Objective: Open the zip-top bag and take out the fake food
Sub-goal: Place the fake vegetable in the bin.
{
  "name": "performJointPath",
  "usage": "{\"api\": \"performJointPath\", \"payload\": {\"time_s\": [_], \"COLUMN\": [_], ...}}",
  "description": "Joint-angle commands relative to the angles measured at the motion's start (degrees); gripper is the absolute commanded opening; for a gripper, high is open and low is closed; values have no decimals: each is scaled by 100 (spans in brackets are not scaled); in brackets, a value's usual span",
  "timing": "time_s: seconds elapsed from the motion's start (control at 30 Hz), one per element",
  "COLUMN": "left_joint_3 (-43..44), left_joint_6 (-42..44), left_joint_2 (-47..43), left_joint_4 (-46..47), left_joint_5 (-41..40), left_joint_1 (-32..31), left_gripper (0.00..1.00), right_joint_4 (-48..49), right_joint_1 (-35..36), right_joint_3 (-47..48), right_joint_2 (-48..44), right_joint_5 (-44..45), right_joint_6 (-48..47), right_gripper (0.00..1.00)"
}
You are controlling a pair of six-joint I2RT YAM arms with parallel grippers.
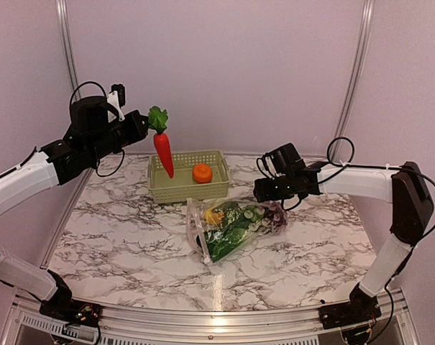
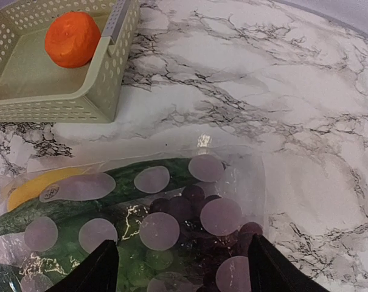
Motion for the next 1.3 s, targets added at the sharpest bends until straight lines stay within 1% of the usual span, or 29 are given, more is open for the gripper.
{"api": "performJointPath", "payload": {"time_s": [0.0,0.07,0.27,0.43,0.67,0.73,0.83,1.07,1.27], "left_joint_3": [547,799,2040,3166,4432,4770,5105,5661,5890], "left_joint_6": [144,137,226,232,207,158,46,-156,-222], "left_joint_2": [551,899,2219,3264,4384,4718,5121,5940,6124], "left_joint_4": [118,270,413,336,257,87,46,33,61], "left_joint_5": [409,606,956,1103,1628,1795,2000,2178,2212], "left_joint_1": [343,462,634,746,855,875,871,898,902], "left_gripper": [0,0,0,0,0,0,0,0,0], "right_joint_4": [-42,-30,31,62,132,131,181,225,167], "right_joint_1": [-8,-29,-49,-85,-154,-151,-156,-154,-154], "right_joint_3": [221,261,401,403,258,231,168,171,218], "right_joint_2": [-150,-199,-197,-248,-262,-259,-276,-176,-192], "right_joint_5": [226,248,147,135,103,122,111,-15,1], "right_joint_6": [71,109,141,104,51,73,122,183,152], "right_gripper": [71,72,72,72,72,72,72,72,72]}}
